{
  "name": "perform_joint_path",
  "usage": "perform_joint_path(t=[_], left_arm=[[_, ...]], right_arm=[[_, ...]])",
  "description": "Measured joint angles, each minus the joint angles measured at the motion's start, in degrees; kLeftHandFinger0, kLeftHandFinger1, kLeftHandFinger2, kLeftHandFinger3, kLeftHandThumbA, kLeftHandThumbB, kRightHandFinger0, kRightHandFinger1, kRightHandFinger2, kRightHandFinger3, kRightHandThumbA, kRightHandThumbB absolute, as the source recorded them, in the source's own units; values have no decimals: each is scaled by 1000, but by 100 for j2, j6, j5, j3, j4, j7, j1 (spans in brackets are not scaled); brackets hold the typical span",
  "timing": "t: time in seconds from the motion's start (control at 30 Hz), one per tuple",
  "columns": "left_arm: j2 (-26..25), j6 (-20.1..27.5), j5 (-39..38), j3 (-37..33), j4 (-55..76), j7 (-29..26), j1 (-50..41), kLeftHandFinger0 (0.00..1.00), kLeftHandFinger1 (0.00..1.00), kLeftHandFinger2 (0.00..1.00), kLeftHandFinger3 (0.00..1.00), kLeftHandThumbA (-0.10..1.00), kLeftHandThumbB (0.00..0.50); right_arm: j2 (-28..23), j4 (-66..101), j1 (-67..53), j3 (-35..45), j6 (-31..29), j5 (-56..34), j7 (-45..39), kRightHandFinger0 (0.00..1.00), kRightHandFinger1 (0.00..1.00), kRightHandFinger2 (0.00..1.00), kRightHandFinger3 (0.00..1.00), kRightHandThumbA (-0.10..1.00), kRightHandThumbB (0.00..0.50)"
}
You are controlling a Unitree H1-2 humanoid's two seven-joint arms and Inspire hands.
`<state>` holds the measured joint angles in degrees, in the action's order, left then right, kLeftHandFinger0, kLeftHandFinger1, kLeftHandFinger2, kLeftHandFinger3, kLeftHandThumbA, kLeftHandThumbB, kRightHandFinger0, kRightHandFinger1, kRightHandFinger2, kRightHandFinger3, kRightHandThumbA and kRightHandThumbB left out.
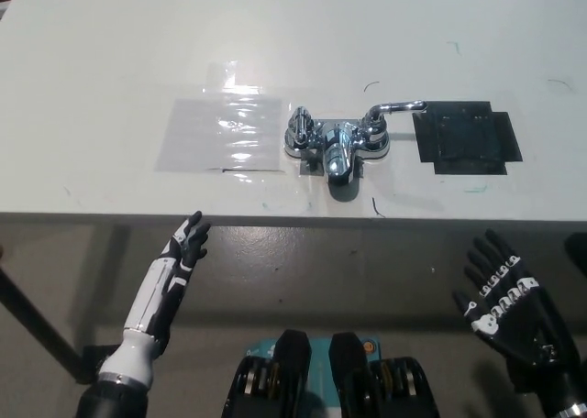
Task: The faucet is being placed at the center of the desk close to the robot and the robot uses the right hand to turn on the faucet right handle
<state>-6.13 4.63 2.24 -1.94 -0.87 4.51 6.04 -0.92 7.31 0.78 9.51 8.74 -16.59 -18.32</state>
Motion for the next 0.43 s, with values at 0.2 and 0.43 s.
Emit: perform_joint_path(t=[0.2, 0.43], left_arm=[[1, 53, 1, -3, -8, -1, -55, 1000, 1000, 1000, 1000, 1000, 60], [2, 155, 1, -6, -9, 6, -174, 1000, 1000, 1000, 1000, 1000, 75]], right_arm=[[18, -68, 32, -239, -290, 286, 161, 1000, 1000, 1000, 1000, 1000, 33], [115, -92, 42, -544, -464, 591, 315, 1000, 1000, 1000, 1000, 1000, 30]])
